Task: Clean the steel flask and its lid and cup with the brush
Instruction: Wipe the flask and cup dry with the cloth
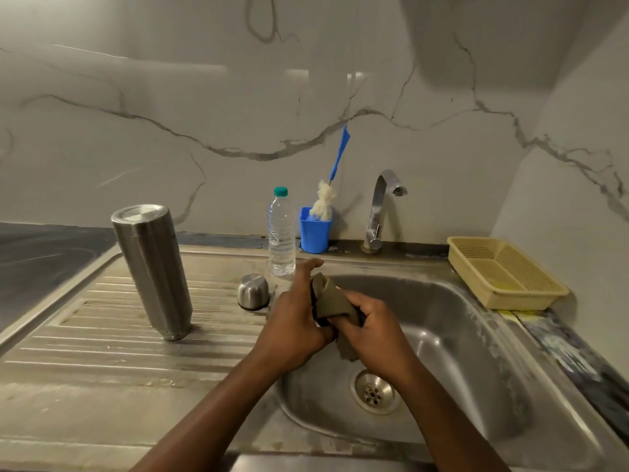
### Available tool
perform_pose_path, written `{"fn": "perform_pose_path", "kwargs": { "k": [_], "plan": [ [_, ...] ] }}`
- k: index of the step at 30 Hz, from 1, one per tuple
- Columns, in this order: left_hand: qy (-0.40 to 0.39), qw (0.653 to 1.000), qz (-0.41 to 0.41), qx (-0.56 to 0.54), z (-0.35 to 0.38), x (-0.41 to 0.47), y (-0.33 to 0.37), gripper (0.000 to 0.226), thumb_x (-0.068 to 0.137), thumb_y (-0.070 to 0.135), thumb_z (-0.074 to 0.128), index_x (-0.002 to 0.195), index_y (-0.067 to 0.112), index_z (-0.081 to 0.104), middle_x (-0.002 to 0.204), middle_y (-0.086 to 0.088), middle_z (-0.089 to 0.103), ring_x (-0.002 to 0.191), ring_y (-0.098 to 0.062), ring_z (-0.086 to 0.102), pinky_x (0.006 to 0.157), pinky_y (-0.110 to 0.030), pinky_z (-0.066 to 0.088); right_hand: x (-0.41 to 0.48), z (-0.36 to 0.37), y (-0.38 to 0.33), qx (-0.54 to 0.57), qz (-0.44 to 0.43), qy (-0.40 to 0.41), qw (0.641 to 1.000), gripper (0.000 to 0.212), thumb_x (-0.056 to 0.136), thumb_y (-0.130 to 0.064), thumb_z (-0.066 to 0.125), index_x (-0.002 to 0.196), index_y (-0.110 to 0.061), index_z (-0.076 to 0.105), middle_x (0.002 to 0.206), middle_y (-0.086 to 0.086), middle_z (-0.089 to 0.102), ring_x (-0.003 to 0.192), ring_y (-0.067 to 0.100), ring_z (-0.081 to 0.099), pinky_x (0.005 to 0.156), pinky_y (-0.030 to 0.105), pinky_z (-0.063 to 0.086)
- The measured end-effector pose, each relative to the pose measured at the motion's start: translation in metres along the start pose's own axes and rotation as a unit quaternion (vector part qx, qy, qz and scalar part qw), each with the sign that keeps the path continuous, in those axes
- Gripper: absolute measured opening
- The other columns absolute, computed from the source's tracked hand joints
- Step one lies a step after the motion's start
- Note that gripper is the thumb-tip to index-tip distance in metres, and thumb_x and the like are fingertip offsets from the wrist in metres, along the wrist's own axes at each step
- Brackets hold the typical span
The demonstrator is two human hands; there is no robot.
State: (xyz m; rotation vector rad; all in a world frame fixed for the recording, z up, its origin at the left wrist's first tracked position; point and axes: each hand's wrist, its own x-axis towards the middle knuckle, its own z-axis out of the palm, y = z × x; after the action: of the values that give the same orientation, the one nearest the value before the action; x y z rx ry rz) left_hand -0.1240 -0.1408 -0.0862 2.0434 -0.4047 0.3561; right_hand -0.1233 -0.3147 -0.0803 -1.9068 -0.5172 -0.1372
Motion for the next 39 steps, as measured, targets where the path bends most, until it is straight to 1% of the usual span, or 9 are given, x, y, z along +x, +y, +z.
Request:
{"fn": "perform_pose_path", "kwargs": {
  "k": [3, 7, 10, 18, 25, 27, 31, 35, 39],
  "plan": [
    [-0.008, 1.0, -0.01, -0.007, -0.002, 0.001, -0.004, 0.115, 0.075, 0.011, 0.09, 0.159, 0.039, 0.018, 0.093, 0.015, 0.069, 0.09, -0.005, 0.071, 0.083, -0.029, 0.061, 0.001, 0.001, 0.003, -0.052, 0.005, 0.022, 0.998, 0.021, 0.098, -0.026, 0.071, 0.118, -0.032, 0.077, 0.088, -0.011, 0.077, 0.078, 0.005, 0.074, 0.063, 0.026, 0.06],
    [0.006, 0.998, -0.042, -0.048, -0.007, 0.005, -0.003, 0.114, 0.074, 0.015, 0.095, 0.158, 0.037, 0.02, 0.102, 0.009, 0.074, 0.097, -0.002, 0.073, 0.088, -0.024, 0.061, 0.001, -0.003, 0.003, -0.118, -0.059, 0.073, 0.989, 0.022, 0.094, -0.016, 0.075, 0.113, -0.025, 0.08, 0.08, -0.013, 0.075, 0.071, 0.005, 0.071, 0.062, 0.017, 0.054],
    [0.008, 0.997, -0.041, -0.058, -0.01, 0.003, -0.001, 0.112, 0.073, 0.019, 0.097, 0.155, 0.035, 0.024, 0.1, 0.006, 0.075, 0.096, -0.005, 0.074, 0.087, -0.025, 0.061, -0.001, -0.004, 0.007, -0.167, -0.118, 0.077, 0.976, 0.041, 0.087, -0.01, 0.077, 0.127, -0.021, 0.075, 0.105, -0.01, 0.079, 0.09, 0.001, 0.073, 0.079, 0.015, 0.055],
    [0.037, 0.988, -0.048, -0.142, -0.011, -0.003, 0.007, 0.094, 0.075, 0.001, 0.092, 0.146, 0.028, 0.036, 0.105, 0.007, 0.079, 0.096, -0.011, 0.076, 0.078, -0.024, 0.062, -0.001, 0.006, -0.003, -0.014, 0.033, 0.055, 0.998, 0.009, 0.097, -0.038, 0.07, 0.098, -0.03, 0.075, 0.084, -0.008, 0.077, 0.079, 0.007, 0.074, 0.071, 0.033, 0.061],
    [0.091, 0.97, -0.102, -0.203, -0.017, 0.001, -0.002, 0.061, 0.065, 0.003, 0.098, 0.118, 0.011, 0.068, 0.105, -0.002, 0.079, 0.099, -0.018, 0.078, 0.085, -0.028, 0.063, -0.008, -0.002, -0.005, 0.01, -0.009, 0.126, 0.992, 0.007, 0.091, -0.024, 0.079, 0.085, -0.024, 0.076, 0.074, 0.001, 0.071, 0.068, 0.025, 0.067, 0.061, 0.039, 0.057],
    [0.095, 0.97, -0.097, -0.201, -0.017, 0.001, -0.003, 0.052, 0.067, 0.002, 0.097, 0.112, 0.01, 0.072, 0.102, -0.004, 0.08, 0.098, -0.021, 0.078, 0.084, -0.028, 0.063, -0.01, 0.004, -0.005, 0.025, -0.009, 0.097, 0.995, 0.002, 0.095, -0.025, 0.074, 0.095, -0.026, 0.076, 0.082, -0.001, 0.073, 0.075, 0.022, 0.069, 0.068, 0.043, 0.061],
    [0.071, 0.981, -0.046, -0.177, -0.012, -0.005, 0.003, 0.042, 0.074, -0.001, 0.091, 0.111, 0.01, 0.074, 0.102, -0.006, 0.08, 0.096, -0.025, 0.077, 0.086, -0.034, 0.064, -0.007, 0.011, -0.005, 0.035, -0.04, 0.017, 0.998, 0.042, 0.102, -0.027, 0.064, 0.143, -0.02, 0.06, 0.135, -0.008, 0.068, 0.128, 0.009, 0.061, 0.107, 0.031, 0.05],
    [0.065, 0.972, -0.047, -0.22, -0.013, -0.006, 0.004, 0.044, 0.08, -0.004, 0.085, 0.118, 0.014, 0.074, 0.11, -0.001, 0.081, 0.104, -0.018, 0.078, 0.088, -0.026, 0.061, -0.005, 0.009, -0.008, 0.106, 0.031, 0.02, 0.994, 0.021, 0.106, -0.027, 0.057, 0.123, -0.026, 0.069, 0.111, -0.007, 0.075, 0.108, 0.011, 0.07, 0.093, 0.035, 0.056],
    [0.071, 0.954, -0.087, -0.278, -0.015, -0.004, 0.0, 0.054, 0.079, 0.011, 0.085, 0.131, 0.013, 0.07, 0.121, 0.0, 0.079, 0.115, -0.018, 0.075, 0.1, -0.04, 0.06, -0.006, 0.009, -0.007, 0.175, 0.074, 0.02, 0.982, 0.023, 0.106, -0.031, 0.057, 0.123, -0.026, 0.071, 0.114, 0.001, 0.076, 0.111, 0.018, 0.072, 0.099, 0.048, 0.057]
  ]
}}
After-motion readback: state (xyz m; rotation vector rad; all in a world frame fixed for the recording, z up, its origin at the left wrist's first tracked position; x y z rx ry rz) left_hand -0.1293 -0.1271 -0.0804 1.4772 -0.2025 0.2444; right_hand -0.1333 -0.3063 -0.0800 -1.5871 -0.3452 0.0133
